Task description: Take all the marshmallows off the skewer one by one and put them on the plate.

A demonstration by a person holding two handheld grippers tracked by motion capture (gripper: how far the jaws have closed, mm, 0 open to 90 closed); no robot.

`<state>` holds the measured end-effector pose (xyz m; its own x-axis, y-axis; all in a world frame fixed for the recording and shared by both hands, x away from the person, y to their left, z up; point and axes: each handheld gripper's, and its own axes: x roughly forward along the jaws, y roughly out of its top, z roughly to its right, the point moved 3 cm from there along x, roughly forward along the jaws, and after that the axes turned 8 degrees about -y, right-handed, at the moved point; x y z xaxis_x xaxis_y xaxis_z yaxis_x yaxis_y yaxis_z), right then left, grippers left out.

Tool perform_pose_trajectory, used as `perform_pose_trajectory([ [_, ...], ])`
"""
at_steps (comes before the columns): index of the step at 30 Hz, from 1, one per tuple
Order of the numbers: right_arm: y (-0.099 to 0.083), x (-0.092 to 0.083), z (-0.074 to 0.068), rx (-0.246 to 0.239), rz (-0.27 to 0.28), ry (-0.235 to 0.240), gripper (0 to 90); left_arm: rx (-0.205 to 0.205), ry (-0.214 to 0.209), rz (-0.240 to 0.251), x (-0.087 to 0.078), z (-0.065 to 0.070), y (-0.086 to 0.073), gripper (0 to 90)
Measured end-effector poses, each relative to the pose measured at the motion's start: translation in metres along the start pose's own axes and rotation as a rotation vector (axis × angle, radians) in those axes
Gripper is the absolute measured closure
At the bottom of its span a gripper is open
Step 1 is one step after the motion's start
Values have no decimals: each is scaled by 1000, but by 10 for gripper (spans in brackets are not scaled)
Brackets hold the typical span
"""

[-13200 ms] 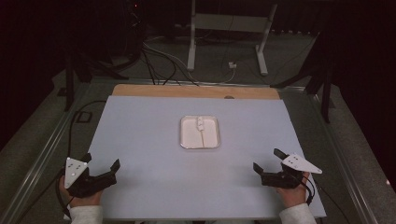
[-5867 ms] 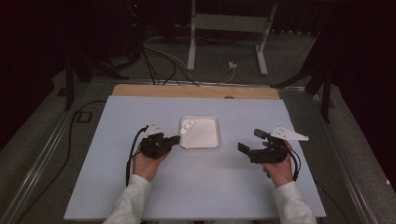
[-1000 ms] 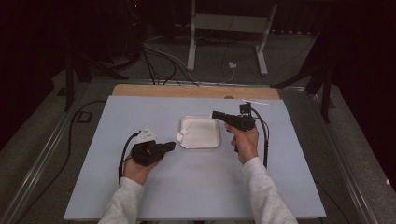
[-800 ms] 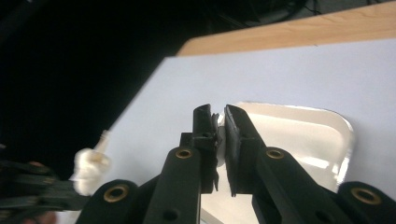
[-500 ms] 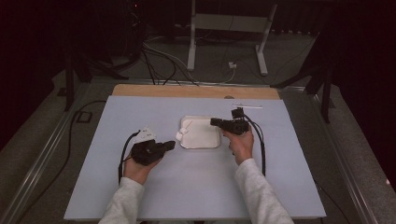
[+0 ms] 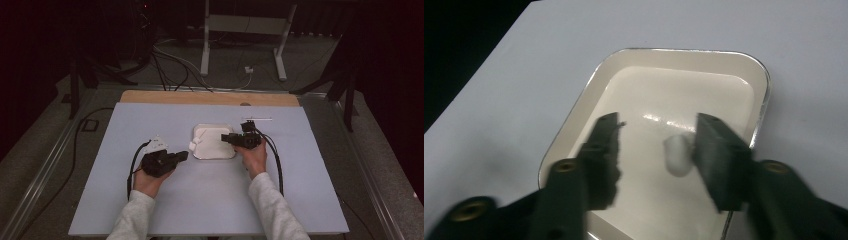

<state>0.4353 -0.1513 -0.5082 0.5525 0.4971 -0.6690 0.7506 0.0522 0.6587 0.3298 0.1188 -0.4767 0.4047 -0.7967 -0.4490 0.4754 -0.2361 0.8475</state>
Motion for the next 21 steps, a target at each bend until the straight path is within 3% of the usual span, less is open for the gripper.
perform_pose_trajectory([
  [2,1,-1,-1,2,0,12,413,-1,2,-2,1,0,0,900],
  [6,1,0,-3,-12,-13,32,327,-3,0,-5,2,0,-1,900],
  [11,-2,2,-6,-49,-45,46,269,-5,1,-8,3,-1,-1,900],
  [19,-6,6,-4,-90,-73,-12,245,-8,0,-1,2,-1,-1,900],
  [21,-5,6,-4,-87,-71,-3,243,-7,0,-1,2,-1,-1,900],
])
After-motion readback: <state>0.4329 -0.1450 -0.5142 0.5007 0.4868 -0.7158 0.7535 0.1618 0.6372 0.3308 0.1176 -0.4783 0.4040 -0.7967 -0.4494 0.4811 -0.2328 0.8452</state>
